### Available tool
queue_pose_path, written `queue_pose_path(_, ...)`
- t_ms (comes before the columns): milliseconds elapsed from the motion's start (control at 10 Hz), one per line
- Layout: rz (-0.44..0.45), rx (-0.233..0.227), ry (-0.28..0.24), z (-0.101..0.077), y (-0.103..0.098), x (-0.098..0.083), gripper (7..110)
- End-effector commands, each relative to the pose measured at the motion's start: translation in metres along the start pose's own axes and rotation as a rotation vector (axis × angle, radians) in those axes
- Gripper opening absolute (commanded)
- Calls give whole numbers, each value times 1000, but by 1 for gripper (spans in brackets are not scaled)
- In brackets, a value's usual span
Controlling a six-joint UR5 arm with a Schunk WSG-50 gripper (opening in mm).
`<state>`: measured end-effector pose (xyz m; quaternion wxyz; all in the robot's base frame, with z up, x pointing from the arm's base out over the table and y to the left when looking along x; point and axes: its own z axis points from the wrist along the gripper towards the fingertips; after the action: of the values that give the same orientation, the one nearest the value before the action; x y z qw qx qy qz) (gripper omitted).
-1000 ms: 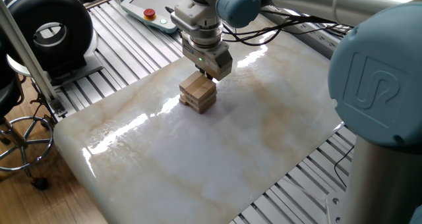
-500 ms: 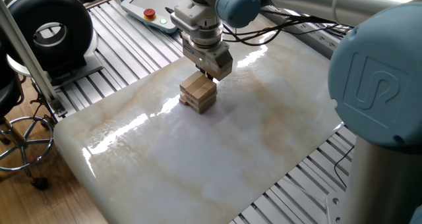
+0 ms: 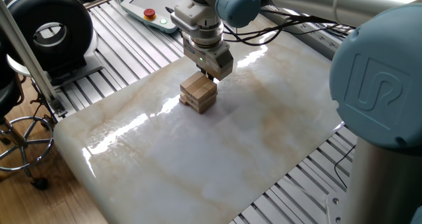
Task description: Play Jenga
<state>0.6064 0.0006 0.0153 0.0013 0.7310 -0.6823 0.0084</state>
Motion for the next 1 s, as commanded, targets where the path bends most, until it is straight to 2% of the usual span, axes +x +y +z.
queue_pose_path(0,8,5,-11,-1,-1,-1,7)
queue_pose_path(900,4,5,-14,3,-1,2,7)
